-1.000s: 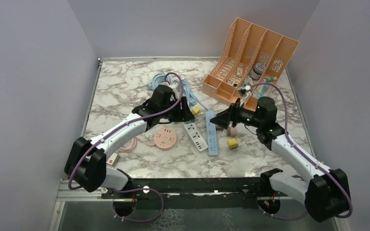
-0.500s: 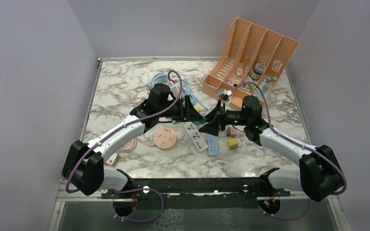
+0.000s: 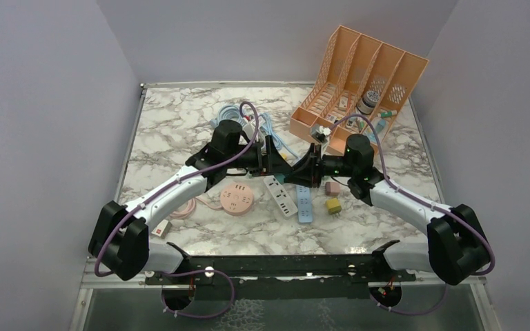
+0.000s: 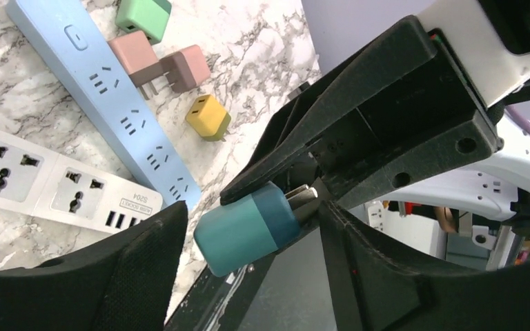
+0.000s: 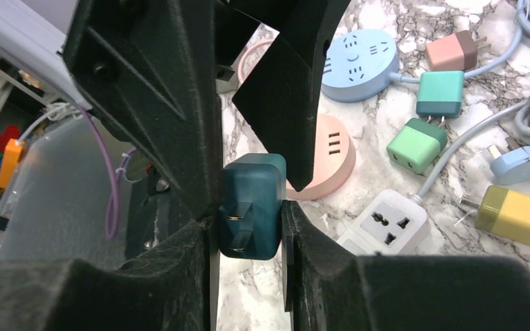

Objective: Insert the plug

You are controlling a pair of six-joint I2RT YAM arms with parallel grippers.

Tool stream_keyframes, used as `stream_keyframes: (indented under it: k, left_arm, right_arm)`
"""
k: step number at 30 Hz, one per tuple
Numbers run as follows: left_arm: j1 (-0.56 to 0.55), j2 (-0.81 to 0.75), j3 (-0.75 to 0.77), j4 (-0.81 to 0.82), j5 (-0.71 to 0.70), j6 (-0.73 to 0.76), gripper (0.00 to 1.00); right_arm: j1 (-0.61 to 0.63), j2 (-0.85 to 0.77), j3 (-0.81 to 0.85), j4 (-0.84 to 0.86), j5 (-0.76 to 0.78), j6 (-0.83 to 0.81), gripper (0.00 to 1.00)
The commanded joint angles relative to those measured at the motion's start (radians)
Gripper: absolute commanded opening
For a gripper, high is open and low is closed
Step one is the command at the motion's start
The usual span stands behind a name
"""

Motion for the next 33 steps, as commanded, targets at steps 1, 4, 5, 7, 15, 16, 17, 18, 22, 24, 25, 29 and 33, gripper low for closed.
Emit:
stream_keyframes:
  k: [1,4,5,7,15,16,17,18,22,24,25,29,33]
  left_arm:
    - [-0.011,-0.052,-0.015,0.067,0.009,-0.004,0.77]
    - [-0.010,-0.106,-0.029,0.100,-0.089,0.033,0.93]
    - [-0.009,-0.128,-0.038,0.117,-0.132,0.044,0.98]
    - [-0.009,-0.189,-0.066,0.165,-0.206,0.055,1.00]
    - [-0.007,-0.317,-0.156,0.368,-0.255,-0.080,1.00]
    - [-0.007,-0.323,-0.153,0.369,-0.255,-0.102,0.99]
    - [-0.008,-0.330,-0.152,0.371,-0.254,-0.120,0.99]
    - [-0.009,-0.333,-0.154,0.373,-0.254,-0.141,0.98]
    - [-0.010,-0.309,-0.160,0.386,-0.235,-0.229,0.83]
    - [-0.016,-0.287,-0.161,0.418,-0.201,-0.278,0.77]
    - [-0.023,-0.281,-0.162,0.438,-0.193,-0.297,0.75]
    - [-0.038,-0.282,-0.160,0.461,-0.194,-0.328,0.67]
    - [-0.045,-0.274,-0.167,0.473,-0.182,-0.366,0.58]
  right_arm:
    - [0.007,-0.012,-0.011,0.112,0.015,0.076,0.13]
    - [0.008,-0.043,-0.039,0.177,0.056,0.201,0.09]
    - [0.007,-0.059,-0.053,0.212,0.067,0.274,0.09]
    - [0.007,-0.089,-0.081,0.279,0.100,0.391,0.09]
    - [0.008,-0.168,-0.061,0.326,0.221,0.732,0.09]
    - [0.008,-0.175,-0.056,0.326,0.235,0.767,0.09]
    - [0.008,-0.178,-0.052,0.323,0.250,0.806,0.09]
    - [0.008,-0.176,-0.052,0.334,0.261,0.845,0.09]
    - [0.008,-0.151,-0.057,0.451,0.270,0.981,0.09]
    - [0.009,-0.141,-0.046,0.453,0.269,1.005,0.09]
    - [0.009,-0.140,-0.040,0.445,0.269,1.008,0.09]
    - [0.008,-0.144,-0.029,0.399,0.275,1.005,0.09]
    - [0.009,-0.137,-0.037,0.411,0.278,1.031,0.09]
